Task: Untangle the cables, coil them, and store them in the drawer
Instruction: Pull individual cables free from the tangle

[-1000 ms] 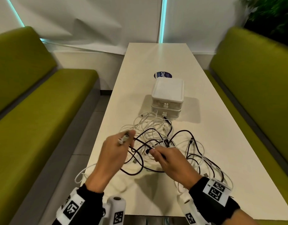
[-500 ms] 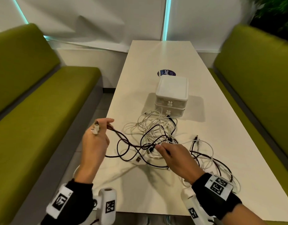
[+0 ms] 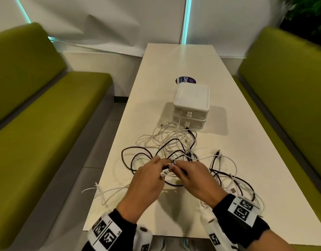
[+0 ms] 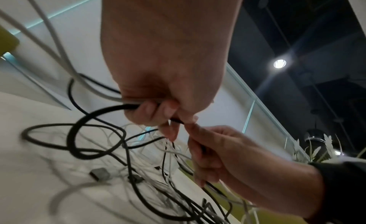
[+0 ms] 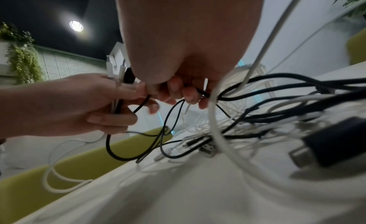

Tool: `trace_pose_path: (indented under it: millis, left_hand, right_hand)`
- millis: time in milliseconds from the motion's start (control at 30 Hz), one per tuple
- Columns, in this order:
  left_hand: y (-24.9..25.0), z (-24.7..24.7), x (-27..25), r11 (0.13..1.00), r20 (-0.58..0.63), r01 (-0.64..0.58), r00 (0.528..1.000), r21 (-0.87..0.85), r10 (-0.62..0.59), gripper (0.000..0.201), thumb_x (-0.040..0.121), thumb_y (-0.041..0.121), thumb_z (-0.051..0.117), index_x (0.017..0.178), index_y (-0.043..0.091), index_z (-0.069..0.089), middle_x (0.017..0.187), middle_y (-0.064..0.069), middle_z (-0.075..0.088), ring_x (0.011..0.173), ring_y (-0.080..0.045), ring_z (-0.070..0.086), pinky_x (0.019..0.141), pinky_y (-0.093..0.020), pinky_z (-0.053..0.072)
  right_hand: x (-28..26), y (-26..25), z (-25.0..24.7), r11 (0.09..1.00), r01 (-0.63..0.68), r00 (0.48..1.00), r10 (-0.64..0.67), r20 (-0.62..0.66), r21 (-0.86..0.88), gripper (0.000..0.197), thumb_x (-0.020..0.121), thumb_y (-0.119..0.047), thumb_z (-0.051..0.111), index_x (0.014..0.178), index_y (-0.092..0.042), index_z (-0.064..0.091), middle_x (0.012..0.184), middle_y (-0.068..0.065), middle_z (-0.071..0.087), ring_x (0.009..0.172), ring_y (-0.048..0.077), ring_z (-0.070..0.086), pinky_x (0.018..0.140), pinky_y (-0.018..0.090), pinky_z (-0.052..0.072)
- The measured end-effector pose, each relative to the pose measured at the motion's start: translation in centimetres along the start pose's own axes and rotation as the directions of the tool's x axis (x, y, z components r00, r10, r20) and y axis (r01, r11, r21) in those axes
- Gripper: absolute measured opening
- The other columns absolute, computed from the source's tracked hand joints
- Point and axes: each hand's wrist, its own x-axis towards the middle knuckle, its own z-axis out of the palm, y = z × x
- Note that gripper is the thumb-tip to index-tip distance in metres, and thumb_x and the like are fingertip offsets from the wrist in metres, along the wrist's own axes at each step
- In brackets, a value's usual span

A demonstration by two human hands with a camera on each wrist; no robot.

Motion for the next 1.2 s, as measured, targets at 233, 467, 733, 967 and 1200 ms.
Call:
trace_pose_path:
  millis: [233,467,733,967,1200]
  left_hand:
    - [0.3,-3.1,0.3,0.888,-0.274,0.041,0.944,-0.459,-0.185,0.03,0.097,0.016,0.051,0.072,0.03,0.057,0.06,0.017,0.061,0.055,0.003,0.051,0.055,-0.014,0.036]
    - [-2.1,-5.5,1.1,0.832,-0.345,0.122,0.87,-0.541,-0.352,0.032,0.101,0.041,0.04,0.091,0.029,0.068,0.083,0.012,0.063,0.066,-0.007,0.054,0.064,-0.024,0.042]
    - [1.0,-4.3,-0.2,0.79,-0.299,-0.158,0.954,-0.593,-0.034,0.025,0.102,0.024,0.044,0.115,0.026,0.065,0.09,0.015,0.065,0.04,-0.01,0.049,0.044,-0.019,0.038]
    - [0.0,-1.3,0.1,0.999,0.097,0.054,0.994,-0.003,-0.053,0.028,0.091,0.011,0.051,0.091,0.035,0.066,0.089,0.015,0.069,0.094,-0.013,0.063,0.078,-0.025,0.047]
    - [-1.4,-4.5,0.5,0.939,-0.29,0.118,0.932,-0.323,-0.216,0.032,0.099,0.015,0.051,0.07,0.027,0.06,0.062,0.028,0.058,0.058,0.006,0.052,0.052,-0.014,0.034]
  right_hand:
    - [0.0,0.7,-0.1,0.999,-0.047,0.998,0.046,0.048,0.009,0.038,0.099,-0.051,0.038,0.065,-0.035,0.032,0.056,-0.012,0.042,0.057,0.003,0.043,0.057,0.029,0.03]
    - [-0.4,1.2,0.0,0.995,-0.097,0.994,0.097,0.057,0.0,0.039,0.1,-0.052,0.031,0.071,-0.027,0.04,0.063,-0.004,0.055,0.063,0.019,0.052,0.064,0.039,0.042]
    - [-0.3,0.7,0.2,0.995,-0.085,0.993,0.089,0.077,-0.061,0.041,0.1,-0.055,0.028,0.075,-0.025,0.041,0.068,0.0,0.06,0.068,0.025,0.057,0.063,0.038,0.042]
    - [-0.6,-0.2,-0.5,0.997,0.015,0.999,-0.011,0.048,-0.082,0.034,0.1,-0.05,0.038,0.074,-0.028,0.039,0.064,-0.005,0.051,0.064,0.018,0.052,0.056,0.031,0.03]
    - [-0.5,0.0,-0.5,0.997,-0.046,0.997,0.05,0.059,-0.068,0.033,0.102,-0.045,0.036,0.076,-0.026,0.035,0.057,-0.011,0.039,0.063,0.021,0.05,0.061,0.037,0.038]
